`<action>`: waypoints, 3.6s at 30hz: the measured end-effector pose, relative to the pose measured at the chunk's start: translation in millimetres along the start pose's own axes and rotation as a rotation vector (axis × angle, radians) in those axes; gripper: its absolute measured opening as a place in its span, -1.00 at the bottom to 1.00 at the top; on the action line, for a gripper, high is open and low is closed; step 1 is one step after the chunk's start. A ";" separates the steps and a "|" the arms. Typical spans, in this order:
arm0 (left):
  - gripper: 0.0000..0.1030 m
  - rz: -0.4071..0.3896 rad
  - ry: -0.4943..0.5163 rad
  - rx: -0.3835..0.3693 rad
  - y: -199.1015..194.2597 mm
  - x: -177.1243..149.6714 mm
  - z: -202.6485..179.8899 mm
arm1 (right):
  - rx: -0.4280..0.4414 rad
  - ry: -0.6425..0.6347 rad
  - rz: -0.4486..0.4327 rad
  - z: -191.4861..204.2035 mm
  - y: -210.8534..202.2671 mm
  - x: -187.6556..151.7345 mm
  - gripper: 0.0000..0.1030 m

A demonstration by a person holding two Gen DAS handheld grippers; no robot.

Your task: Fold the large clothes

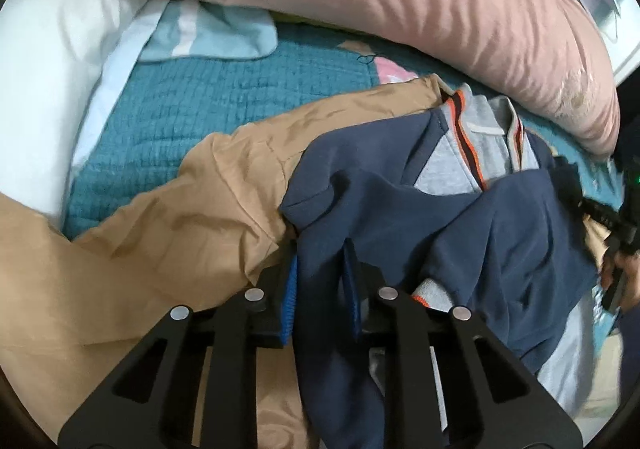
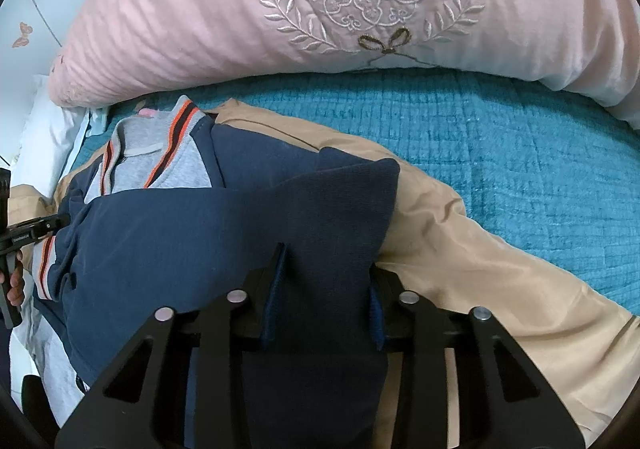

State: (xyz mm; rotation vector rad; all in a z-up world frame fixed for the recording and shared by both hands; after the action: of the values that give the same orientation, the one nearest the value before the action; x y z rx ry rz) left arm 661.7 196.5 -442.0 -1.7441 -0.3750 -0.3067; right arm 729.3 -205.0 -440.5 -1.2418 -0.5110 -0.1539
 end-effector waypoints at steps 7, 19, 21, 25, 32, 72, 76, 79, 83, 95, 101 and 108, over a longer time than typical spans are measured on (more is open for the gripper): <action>-0.68 -0.062 0.023 0.010 -17.3 -0.6 -9.2 | -0.009 -0.036 -0.051 13.1 -17.8 1.4 -0.77; -0.69 -0.157 0.070 -0.086 -66.5 -9.2 -23.0 | 0.050 -0.030 -0.125 30.8 -58.2 -0.3 -0.84; -0.69 -0.182 0.093 -0.089 -77.6 -15.9 -25.3 | 0.058 -0.040 -0.138 34.3 -68.5 -3.9 -0.84; -0.69 -0.213 0.141 -0.099 -101.2 -31.1 -36.7 | 0.070 -0.076 -0.171 46.4 -99.7 -17.2 -0.84; -0.69 -0.222 0.150 -0.065 -143.9 -68.9 -44.6 | 0.072 -0.090 -0.204 63.0 -148.3 -56.1 -0.84; 0.26 0.049 -0.131 -0.205 -133.3 -225.2 -40.7 | -0.112 -0.252 -0.127 106.3 -202.9 -243.5 -0.83; -0.30 0.095 -0.174 -0.217 -111.4 -221.0 -42.0 | -0.120 -0.261 -0.122 107.7 -201.7 -244.4 -0.83; -0.68 0.069 -0.192 -0.244 -121.3 -220.5 -40.9 | -0.126 -0.272 -0.128 108.5 -203.6 -243.7 -0.83; -0.73 0.055 -0.218 -0.292 -142.7 -222.0 -38.6 | -0.145 -0.310 -0.126 111.9 -204.3 -242.8 -0.83; -0.75 0.099 -0.182 -0.350 -203.6 -236.8 -43.1 | -0.173 -0.444 -0.122 128.1 -224.4 -254.2 -0.83; -0.75 0.173 -0.199 -0.326 -200.6 -277.1 -30.7 | -0.162 -0.531 -0.078 135.1 -228.2 -290.2 -0.83; -0.74 0.295 -0.229 -0.233 -169.8 -297.3 -13.8 | -0.193 -0.610 0.021 123.3 -202.1 -328.1 -0.76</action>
State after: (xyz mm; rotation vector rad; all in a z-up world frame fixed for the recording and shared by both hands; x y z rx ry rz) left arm 320.9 189.8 -407.5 -2.0412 -0.2471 0.0661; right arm 328.5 -209.6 -386.0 -1.4822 -1.0261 0.2077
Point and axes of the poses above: each gripper's, at about its wrist camera, not at the fingertips, and y roughly the way its jaws point, z to its left, x to its top, the point moved 3 cm from there along y, roughly the way its jaws point, and after that the axes turned 2 degrees about -z, right-handed, at the moved point
